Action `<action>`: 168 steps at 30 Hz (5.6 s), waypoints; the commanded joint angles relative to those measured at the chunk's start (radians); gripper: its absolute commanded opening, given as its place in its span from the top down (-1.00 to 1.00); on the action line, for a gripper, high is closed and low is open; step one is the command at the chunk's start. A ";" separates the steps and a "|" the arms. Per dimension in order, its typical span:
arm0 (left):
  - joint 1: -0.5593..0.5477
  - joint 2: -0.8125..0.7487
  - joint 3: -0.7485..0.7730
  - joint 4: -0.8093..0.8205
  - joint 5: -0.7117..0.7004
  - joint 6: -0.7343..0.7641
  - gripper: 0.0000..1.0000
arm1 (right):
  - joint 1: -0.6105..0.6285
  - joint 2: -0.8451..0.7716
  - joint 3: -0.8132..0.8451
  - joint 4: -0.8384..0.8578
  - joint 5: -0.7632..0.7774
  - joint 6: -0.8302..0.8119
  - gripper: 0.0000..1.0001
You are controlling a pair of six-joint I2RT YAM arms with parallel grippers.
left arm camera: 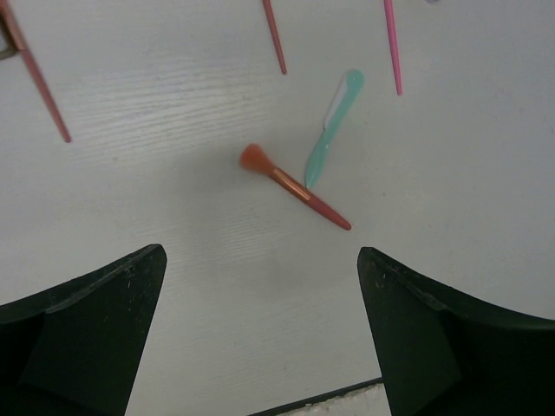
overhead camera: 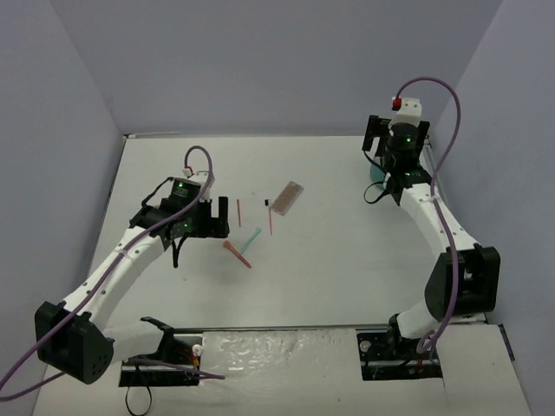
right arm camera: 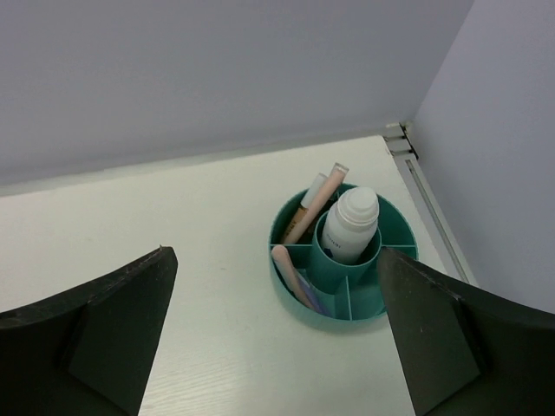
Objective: Organize the makeup
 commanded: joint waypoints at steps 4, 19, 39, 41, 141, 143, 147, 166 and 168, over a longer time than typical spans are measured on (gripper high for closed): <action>-0.166 0.157 0.105 0.058 -0.046 -0.047 -0.77 | -0.007 -0.308 -0.156 -0.088 -0.261 0.181 -1.00; -0.200 0.519 0.218 0.161 -0.008 0.073 -0.32 | -0.008 -0.559 -0.329 -0.088 -0.380 0.232 -1.00; -0.198 0.720 0.287 0.191 -0.023 0.128 0.06 | -0.007 -0.561 -0.347 -0.078 -0.369 0.227 -1.00; -0.198 0.727 0.281 0.186 -0.024 0.115 0.12 | -0.007 -0.562 -0.347 -0.078 -0.369 0.227 -1.00; -0.362 0.190 0.223 0.515 -0.152 -0.012 -0.70 | 0.320 -0.304 -0.238 0.090 -0.137 0.179 1.00; -0.332 0.156 0.226 0.443 -0.186 -0.043 -0.81 | 0.306 -0.289 -0.229 0.114 -0.018 0.110 1.00; -0.246 0.068 0.223 0.279 -0.235 -0.108 -0.93 | 0.237 -0.238 -0.204 0.201 0.123 -0.014 1.00; 0.087 -0.244 0.094 0.015 -0.315 0.028 -0.94 | -0.013 0.210 0.020 0.535 0.171 -0.237 1.00; 0.101 -0.251 0.069 0.035 -0.316 0.023 -0.94 | -0.017 0.237 0.032 0.538 0.169 -0.243 1.00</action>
